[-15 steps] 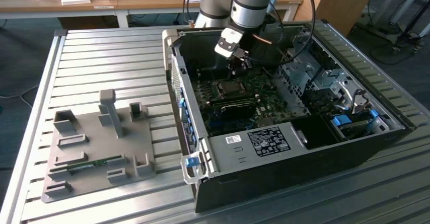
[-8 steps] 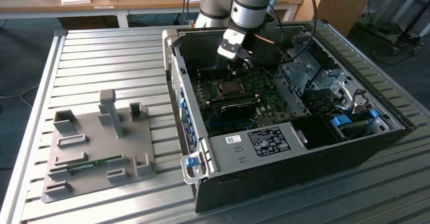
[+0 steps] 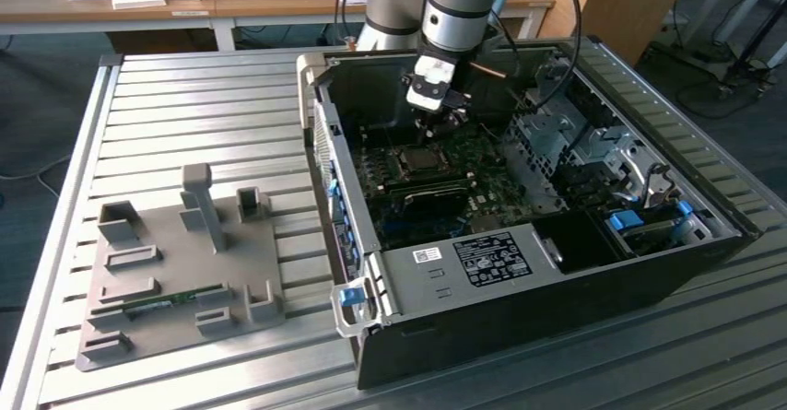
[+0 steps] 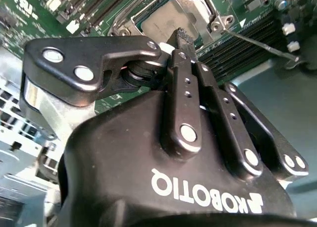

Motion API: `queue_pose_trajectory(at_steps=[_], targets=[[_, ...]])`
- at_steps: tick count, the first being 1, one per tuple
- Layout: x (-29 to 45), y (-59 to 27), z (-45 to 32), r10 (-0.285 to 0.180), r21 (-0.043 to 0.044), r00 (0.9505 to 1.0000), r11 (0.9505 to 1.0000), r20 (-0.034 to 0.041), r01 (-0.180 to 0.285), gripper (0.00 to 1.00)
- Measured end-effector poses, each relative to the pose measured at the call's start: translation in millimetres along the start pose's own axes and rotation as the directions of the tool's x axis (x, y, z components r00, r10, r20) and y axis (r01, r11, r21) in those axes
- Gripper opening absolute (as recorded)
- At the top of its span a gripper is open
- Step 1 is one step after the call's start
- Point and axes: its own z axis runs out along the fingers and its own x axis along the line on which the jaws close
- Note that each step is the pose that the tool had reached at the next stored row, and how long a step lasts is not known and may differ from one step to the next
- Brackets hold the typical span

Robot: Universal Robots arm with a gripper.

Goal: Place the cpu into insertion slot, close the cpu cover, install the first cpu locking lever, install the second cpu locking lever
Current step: 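Close the cpu cover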

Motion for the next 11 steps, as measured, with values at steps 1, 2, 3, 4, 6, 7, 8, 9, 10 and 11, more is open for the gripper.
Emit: queue_pose_trajectory(at_steps=[1,2,3,4,6,7,8,9,10,11], targets=[[0.0,0.0,0.0,-0.018,0.0003,0.9998,0.9998,-0.0002,0.018,0.11],[0.0,0.0,0.0,-0.038,0.0007,0.9993,0.9993,-0.0004,0.038,0.11],[0.0,0.0,0.0,-0.082,0.0015,0.9967,0.9967,-0.0008,0.082,0.11],[0.0,0.0,0.0,-0.1,0.0019,0.995,0.995,-0.001,0.1,0.11],[0.0,0.0,0.0,-0.135,0.0026,0.9908,0.9908,-0.0014,0.135,0.11],[0.0,0.0,0.0,-0.153,0.0028,0.9882,0.9882,-0.0017,0.153,0.11],[0.0,0.0,0.0,-0.171,0.0031,0.9853,0.9853,-0.0019,0.171,0.11],[0.0,0.0,0.0,-0.19,0.0035,0.9819,0.9819,-0.0021,0.19,0.11],[0.0,0.0,0.0,-0.208,0.0038,0.9782,0.9782,-0.0024,0.208,0.11],[0.0,0.0,0.0,-0.225,0.0041,0.9744,0.9744,-0.0026,0.225,0.11]])
